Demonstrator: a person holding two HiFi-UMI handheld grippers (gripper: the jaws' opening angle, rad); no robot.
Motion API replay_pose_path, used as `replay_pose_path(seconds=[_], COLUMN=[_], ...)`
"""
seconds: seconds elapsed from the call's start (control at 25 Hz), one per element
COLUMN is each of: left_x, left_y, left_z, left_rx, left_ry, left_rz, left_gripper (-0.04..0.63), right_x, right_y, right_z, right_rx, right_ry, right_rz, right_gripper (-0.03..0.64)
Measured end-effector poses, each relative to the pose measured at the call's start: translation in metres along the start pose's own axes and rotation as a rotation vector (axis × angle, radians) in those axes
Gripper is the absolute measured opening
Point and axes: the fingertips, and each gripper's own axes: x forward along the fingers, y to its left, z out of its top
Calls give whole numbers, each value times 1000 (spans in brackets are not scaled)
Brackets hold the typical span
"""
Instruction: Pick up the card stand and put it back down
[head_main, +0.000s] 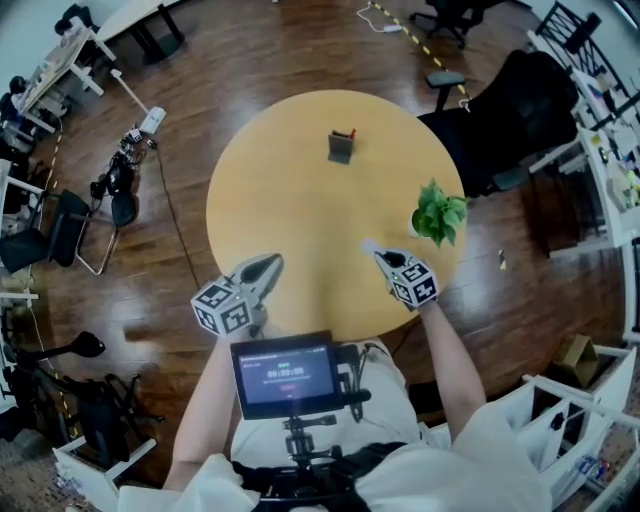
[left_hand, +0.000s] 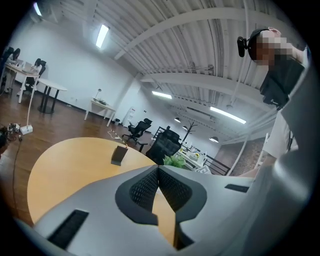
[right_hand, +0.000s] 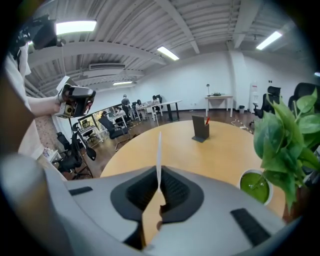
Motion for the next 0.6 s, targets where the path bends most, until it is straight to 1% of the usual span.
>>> replay_pose_path(seconds=[0.08, 0.24, 0.44, 0.6], left_x=[-1, -10, -24, -32], left_y=[0, -2, 10, 17], left_z=[4, 11, 17, 25], left_rx=[9, -3, -2, 41], left_ry=[2, -11, -17, -24], left_rz=[-22, -58, -70, -57], left_gripper=[0, 0, 0, 0], right_x=[-4, -8, -12, -21], right_y=[3, 14, 27, 34], right_z=[6, 20, 39, 52], right_rx=[14, 28, 54, 42], right_ry=[-14, -34, -64, -93], right_rz=[-9, -9, -3, -3], right_gripper=[28, 28, 28, 28])
